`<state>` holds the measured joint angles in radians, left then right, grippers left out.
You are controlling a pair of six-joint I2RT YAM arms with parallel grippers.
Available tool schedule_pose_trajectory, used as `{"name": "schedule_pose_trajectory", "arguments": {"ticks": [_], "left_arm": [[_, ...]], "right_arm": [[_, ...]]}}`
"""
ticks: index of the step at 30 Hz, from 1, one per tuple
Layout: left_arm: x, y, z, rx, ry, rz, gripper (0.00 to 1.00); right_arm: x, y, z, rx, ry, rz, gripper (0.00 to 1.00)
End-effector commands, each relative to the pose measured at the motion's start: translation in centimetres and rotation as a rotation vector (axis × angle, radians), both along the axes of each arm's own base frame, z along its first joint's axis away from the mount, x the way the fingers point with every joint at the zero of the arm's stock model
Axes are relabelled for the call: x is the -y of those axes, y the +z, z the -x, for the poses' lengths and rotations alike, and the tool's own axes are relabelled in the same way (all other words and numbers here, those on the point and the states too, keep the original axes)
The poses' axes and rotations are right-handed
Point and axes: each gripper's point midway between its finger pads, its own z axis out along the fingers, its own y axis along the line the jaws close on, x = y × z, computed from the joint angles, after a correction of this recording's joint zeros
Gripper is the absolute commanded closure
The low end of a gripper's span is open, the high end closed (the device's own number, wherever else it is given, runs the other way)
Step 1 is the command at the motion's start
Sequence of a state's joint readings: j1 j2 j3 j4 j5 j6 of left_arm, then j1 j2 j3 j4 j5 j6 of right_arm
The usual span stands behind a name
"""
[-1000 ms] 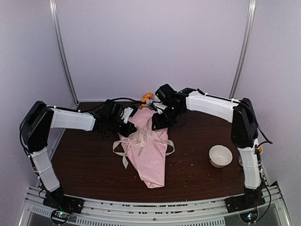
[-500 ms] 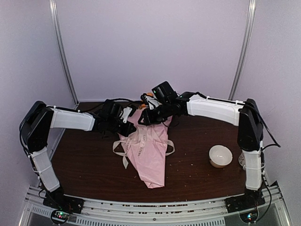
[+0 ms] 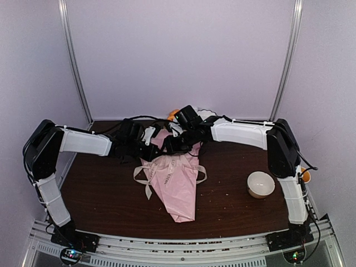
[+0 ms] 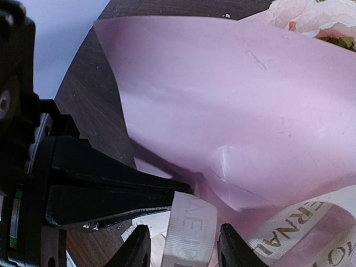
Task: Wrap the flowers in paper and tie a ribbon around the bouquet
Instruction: Cross the ribbon over the folded bouquet.
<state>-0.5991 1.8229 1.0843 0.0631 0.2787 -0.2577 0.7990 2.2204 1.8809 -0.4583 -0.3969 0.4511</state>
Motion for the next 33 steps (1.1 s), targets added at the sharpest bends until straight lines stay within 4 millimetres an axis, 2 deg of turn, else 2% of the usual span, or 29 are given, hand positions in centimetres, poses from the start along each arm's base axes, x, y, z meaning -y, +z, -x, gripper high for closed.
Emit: {"name": "schedule_pose_trajectory", "arguments": {"ticks": [1,3,6,8,10,14,21,26,30,33], "left_arm": [[0.3,2.6,-0.6,0.053,-0.001,0.066,1.0],[0.2,2.6,-0.6,0.053,0.0,0.064,1.0],[0.2,2.6,-0.6,0.052,0.002,0.064,1.0],[0.1,2.6,-0.6,0.053,0.002,0.063,1.0],[-0.1,2.7,-0.6,0.054,0.001,0.064,1.0],[-0.4,3.7,-0.9,0.066,-0.005,0.101,0.79],[1.0,6.5,-2.0,0.091,-0.054,0.166,0.61],[2.0,6.3,-3.0,0.063,-0.073,0.171,0.59],[2.3,5.4,-3.1,0.042,-0.076,0.147,0.64],[1.7,3.6,-3.7,0.029,-0.045,0.077,0.65]], "right_arm": [[-0.7,-0.4,-0.1,-0.021,0.014,-0.026,0.6],[-0.7,-0.6,0.0,-0.036,0.019,-0.028,0.67],[-0.9,-0.6,0.4,-0.055,0.034,-0.051,0.89],[-1.0,-0.3,0.5,-0.06,0.036,-0.074,1.0],[-0.9,-0.2,0.7,-0.067,0.038,-0.092,1.0],[-0.8,-1.0,1.2,-0.123,0.038,-0.145,1.0],[-1.4,-0.7,2.3,-0.17,0.056,-0.256,1.0],[-1.2,-0.3,3.0,-0.2,0.051,-0.335,1.0],[-0.3,0.7,3.4,-0.2,0.005,-0.399,1.0],[0.0,2.3,3.9,-0.201,-0.005,-0.461,1.0]]}}
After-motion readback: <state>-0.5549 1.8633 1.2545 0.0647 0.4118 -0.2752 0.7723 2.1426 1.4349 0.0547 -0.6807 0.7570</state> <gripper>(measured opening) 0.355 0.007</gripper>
